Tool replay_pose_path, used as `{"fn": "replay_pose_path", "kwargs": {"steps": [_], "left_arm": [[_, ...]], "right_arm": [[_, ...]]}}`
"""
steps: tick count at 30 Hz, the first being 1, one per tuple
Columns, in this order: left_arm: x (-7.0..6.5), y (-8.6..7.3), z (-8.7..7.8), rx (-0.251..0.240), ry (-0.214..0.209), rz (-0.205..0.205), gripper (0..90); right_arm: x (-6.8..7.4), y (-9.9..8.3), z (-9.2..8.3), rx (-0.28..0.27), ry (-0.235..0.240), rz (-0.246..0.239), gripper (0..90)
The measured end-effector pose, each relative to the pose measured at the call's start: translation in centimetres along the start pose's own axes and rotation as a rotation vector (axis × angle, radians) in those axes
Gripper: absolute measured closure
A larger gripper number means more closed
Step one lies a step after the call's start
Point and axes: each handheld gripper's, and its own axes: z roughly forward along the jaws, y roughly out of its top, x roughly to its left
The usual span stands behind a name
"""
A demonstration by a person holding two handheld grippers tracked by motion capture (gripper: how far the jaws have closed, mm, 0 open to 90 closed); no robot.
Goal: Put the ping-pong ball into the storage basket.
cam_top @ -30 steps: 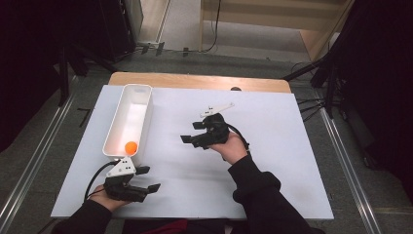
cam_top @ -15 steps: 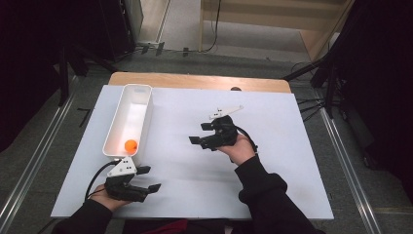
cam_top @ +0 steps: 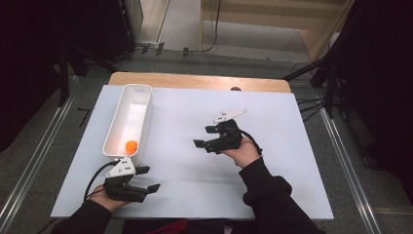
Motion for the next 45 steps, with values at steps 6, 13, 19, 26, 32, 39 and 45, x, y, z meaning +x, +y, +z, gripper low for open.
{"fn": "replay_pose_path", "kwargs": {"steps": [6,13,19,26,32,39,45], "left_arm": [[0.0,0.0,0.0,0.004,-0.002,0.006,26.4],[0.0,0.0,0.0,0.005,-0.001,0.01,26.4],[-0.1,0.0,0.1,0.003,-0.001,0.009,26.4],[-0.1,0.0,0.1,0.003,-0.001,0.009,26.4],[-0.1,0.1,0.0,0.004,-0.005,0.009,26.4],[-0.1,0.1,0.0,0.003,-0.005,0.008,26.4],[-0.1,0.1,0.1,0.004,-0.004,0.01,26.4]], "right_arm": [[-0.2,-0.6,-0.5,0.008,-0.008,0.012,23.4],[-0.1,-1.2,-1.1,0.003,-0.02,0.007,23.4],[-0.3,-1.7,-1.7,-0.002,-0.016,0.012,23.4],[-0.5,-2.2,-2.4,-0.011,-0.029,0.018,23.3],[-0.7,-2.8,-3.1,-0.004,-0.047,0.018,23.3],[-0.8,-3.7,-3.8,0.004,-0.054,0.03,23.3],[-0.7,-4.4,-4.2,0.015,-0.066,0.036,23.3]]}}
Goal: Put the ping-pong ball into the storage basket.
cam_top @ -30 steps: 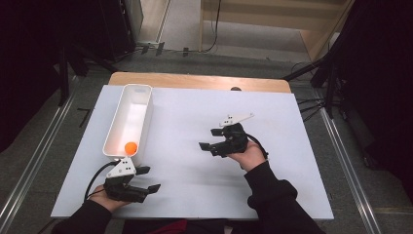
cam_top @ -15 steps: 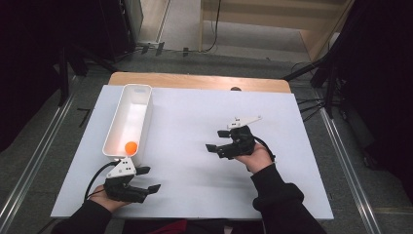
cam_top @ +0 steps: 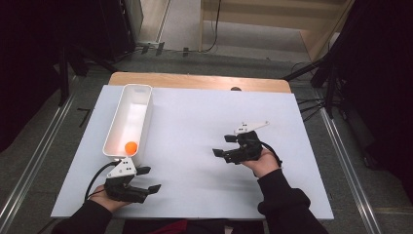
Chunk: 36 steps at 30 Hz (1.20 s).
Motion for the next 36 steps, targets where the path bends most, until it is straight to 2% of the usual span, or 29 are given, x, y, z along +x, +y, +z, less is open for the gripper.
{"fn": "replay_pose_path", "kwargs": {"steps": [25,36], "left_arm": [[0.0,0.0,0.0,0.0,0.0,0.0,26.4],[0.0,0.0,0.0,-0.004,0.001,-0.003,26.4]], "right_arm": [[0.5,-2.5,-1.6,-0.007,-0.013,0.0,23.3],[0.6,-3.5,-1.9,0.004,-0.017,0.014,23.3]]}}
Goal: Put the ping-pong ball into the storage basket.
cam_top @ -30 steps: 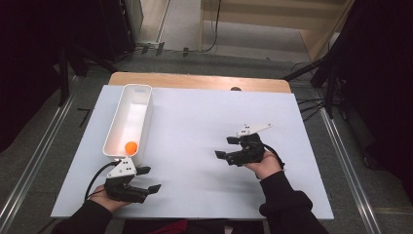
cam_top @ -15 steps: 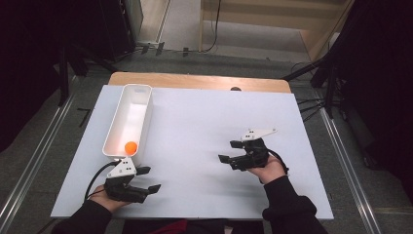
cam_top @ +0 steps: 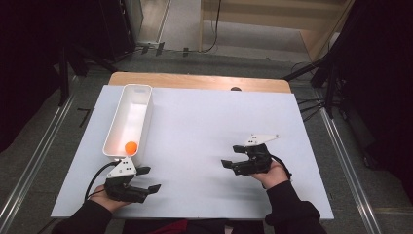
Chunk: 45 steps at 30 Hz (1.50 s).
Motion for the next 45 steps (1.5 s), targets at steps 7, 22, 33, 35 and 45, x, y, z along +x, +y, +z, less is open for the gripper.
{"fn": "replay_pose_path", "kwargs": {"steps": [7,22,33,35,45], "left_arm": [[0.0,0.0,0.0,0.0,-0.001,0.001,26.4],[0.0,0.0,0.0,0.006,0.001,0.005,26.4],[0.0,0.0,0.0,0.007,0.001,0.003,26.4],[0.0,0.0,0.0,0.007,0.0,0.002,26.4],[0.0,0.0,0.0,0.006,0.002,0.003,26.4]], "right_arm": [[0.1,-0.6,-0.6,0.008,-0.012,0.01,23.3],[-0.1,-2.5,-2.0,0.0,-0.04,0.038,23.3],[-0.4,-3.6,-2.7,0.001,-0.051,0.057,23.3],[-0.4,-3.8,-2.8,-0.001,-0.058,0.059,23.3],[-0.2,-4.9,-3.4,-0.006,-0.071,0.066,23.3]]}}
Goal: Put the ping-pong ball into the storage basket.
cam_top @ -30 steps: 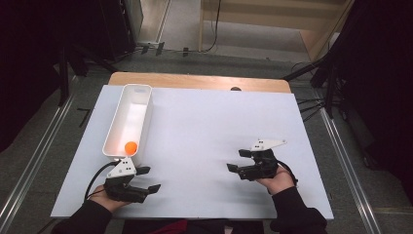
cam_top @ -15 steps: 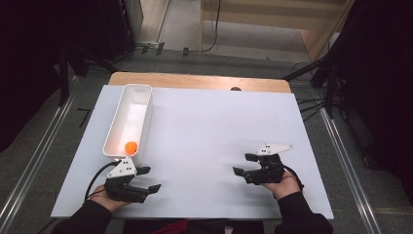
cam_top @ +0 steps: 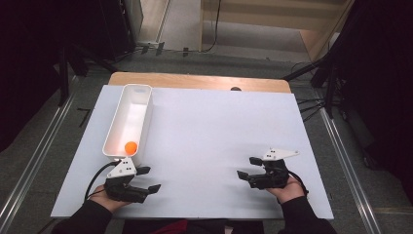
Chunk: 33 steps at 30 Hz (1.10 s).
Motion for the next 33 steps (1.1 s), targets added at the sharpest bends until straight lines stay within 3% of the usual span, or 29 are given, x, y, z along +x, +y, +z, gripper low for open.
{"fn": "replay_pose_path", "kwargs": {"steps": [24,33], "left_arm": [[0.0,0.0,0.0,0.004,0.001,0.0,26.4],[0.0,0.0,0.0,0.003,-0.001,-0.003,26.4]], "right_arm": [[-1.2,-1.9,-1.5,-0.008,-0.057,0.018,23.3],[-1.3,-2.1,-1.5,-0.005,-0.054,0.02,23.3]]}}
